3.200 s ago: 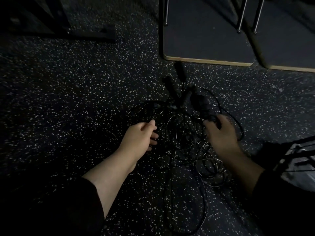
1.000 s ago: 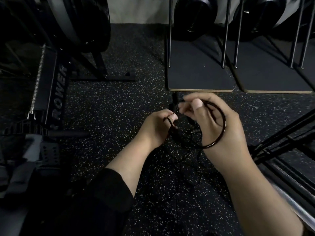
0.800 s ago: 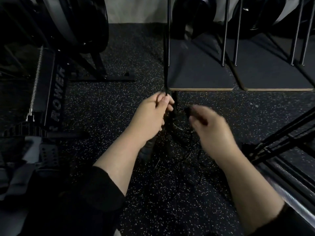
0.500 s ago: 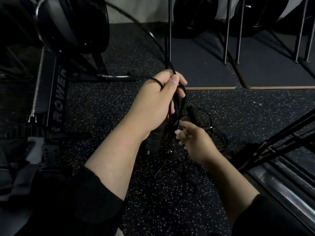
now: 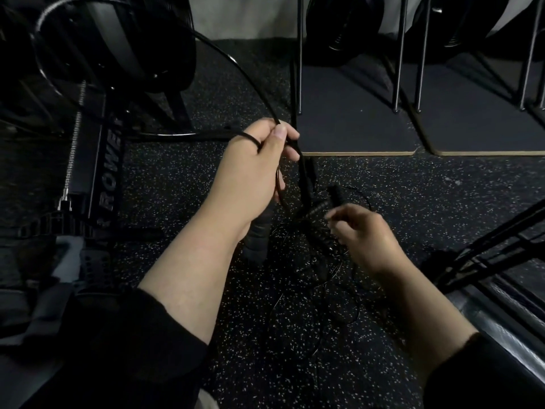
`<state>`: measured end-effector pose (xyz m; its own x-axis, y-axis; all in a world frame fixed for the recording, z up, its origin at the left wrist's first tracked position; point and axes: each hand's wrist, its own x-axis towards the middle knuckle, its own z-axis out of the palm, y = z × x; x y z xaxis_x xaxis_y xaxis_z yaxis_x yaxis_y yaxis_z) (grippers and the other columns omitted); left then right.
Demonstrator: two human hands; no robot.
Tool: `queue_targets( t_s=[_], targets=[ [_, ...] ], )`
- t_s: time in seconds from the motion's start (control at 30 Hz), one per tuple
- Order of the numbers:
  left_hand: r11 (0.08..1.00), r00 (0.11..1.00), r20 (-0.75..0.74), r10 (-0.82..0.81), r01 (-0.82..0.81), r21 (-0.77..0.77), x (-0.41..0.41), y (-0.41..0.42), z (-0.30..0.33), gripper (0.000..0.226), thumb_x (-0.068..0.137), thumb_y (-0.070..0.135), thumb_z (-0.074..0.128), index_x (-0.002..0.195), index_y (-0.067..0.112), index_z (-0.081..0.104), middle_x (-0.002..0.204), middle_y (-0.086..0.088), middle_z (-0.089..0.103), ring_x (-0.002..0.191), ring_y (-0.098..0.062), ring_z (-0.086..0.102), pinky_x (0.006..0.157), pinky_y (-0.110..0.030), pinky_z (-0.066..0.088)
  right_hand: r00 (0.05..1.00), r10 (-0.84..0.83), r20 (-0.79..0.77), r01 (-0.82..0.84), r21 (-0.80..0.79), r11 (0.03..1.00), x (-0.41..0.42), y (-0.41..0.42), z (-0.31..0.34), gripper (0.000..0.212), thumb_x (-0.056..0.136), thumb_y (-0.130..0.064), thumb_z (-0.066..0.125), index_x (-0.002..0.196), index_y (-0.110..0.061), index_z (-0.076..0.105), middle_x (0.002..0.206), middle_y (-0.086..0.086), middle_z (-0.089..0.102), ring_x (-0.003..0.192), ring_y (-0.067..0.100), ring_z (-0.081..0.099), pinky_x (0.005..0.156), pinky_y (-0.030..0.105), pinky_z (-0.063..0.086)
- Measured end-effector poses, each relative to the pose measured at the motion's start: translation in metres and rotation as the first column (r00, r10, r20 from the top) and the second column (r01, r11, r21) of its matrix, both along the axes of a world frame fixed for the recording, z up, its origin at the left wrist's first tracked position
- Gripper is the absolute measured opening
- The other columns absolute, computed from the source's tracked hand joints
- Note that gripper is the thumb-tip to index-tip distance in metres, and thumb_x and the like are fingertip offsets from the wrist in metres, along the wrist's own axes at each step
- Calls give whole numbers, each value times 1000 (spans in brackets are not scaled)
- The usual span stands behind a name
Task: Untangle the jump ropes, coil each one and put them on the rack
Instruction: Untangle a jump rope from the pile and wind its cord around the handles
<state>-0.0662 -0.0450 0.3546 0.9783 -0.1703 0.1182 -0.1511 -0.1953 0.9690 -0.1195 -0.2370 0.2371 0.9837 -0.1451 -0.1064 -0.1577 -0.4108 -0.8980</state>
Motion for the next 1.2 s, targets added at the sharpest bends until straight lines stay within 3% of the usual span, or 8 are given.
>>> queue_targets(
  t_s=[0.17,0.27,0.4,0.73,0.83,0.93,1.07,1.2],
  targets=[
    [995,996,4,-86,86,-41,-4,-2,4,28,110,28,42,98,25,67,88,0,74,60,-23,53,59,-40,46,995,98,-12,-99,-29,995,2,13,-11,31,106,-22,57,136,-26,58,102,-9,67,78,-6,61,68,13,49],
    [983,992,-13,-128,125,-131,-5,-1,9,28,111,26,41,99,21,66,86,-2,72,59,-21,51,53,-34,46,991,108,-78,-117,-119,986,8,18,-23,23,106,-28,56,116,-13,70,126,-21,63,93,10,69,80,34,56],
    [964,984,-17,-178,170,-204,-4,3,14,28,111,26,42,98,20,66,86,-5,69,57,-19,50,49,-30,44,994,74,-84,-81,-78,994,11,25,-27,13,104,-32,60,115,-33,66,97,-7,71,61,2,60,55,26,48],
    [967,982,-23,-188,181,-177,3,4,11,26,110,26,45,100,22,68,86,-2,72,56,-18,51,49,-31,45,993,116,-1,-116,-54,992,17,35,-21,8,99,-39,66,102,-33,70,95,-10,75,91,7,69,84,31,56],
    [997,996,-61,-62,65,42,11,11,1,23,104,33,58,124,25,65,101,3,76,54,-11,55,50,-30,48,999,-15,-32,15,1,1000,17,26,-18,19,99,-40,66,98,-21,71,87,-5,76,81,13,70,69,23,53],
    [939,980,-184,75,-7,343,17,22,-15,71,93,45,72,153,23,43,103,4,75,51,-8,58,46,-26,48,988,-146,-59,139,-115,984,16,15,-17,31,104,-45,54,104,-19,70,74,-6,68,62,9,60,49,17,42],
    [956,924,-351,151,-46,290,19,25,-23,37,103,43,57,120,12,64,81,-3,79,42,-10,50,42,-23,44,966,-245,-80,233,-131,964,23,8,-18,38,109,-40,43,100,-16,71,67,0,63,57,19,56,53,31,40],
    [977,920,-359,155,-89,192,20,23,-23,35,108,36,47,103,9,69,76,-8,77,41,-10,48,40,-22,40,950,-302,-78,296,-75,952,27,9,-11,43,110,-41,40,89,-8,59,75,8,64,69,29,59,63,40,46]
  ],
)
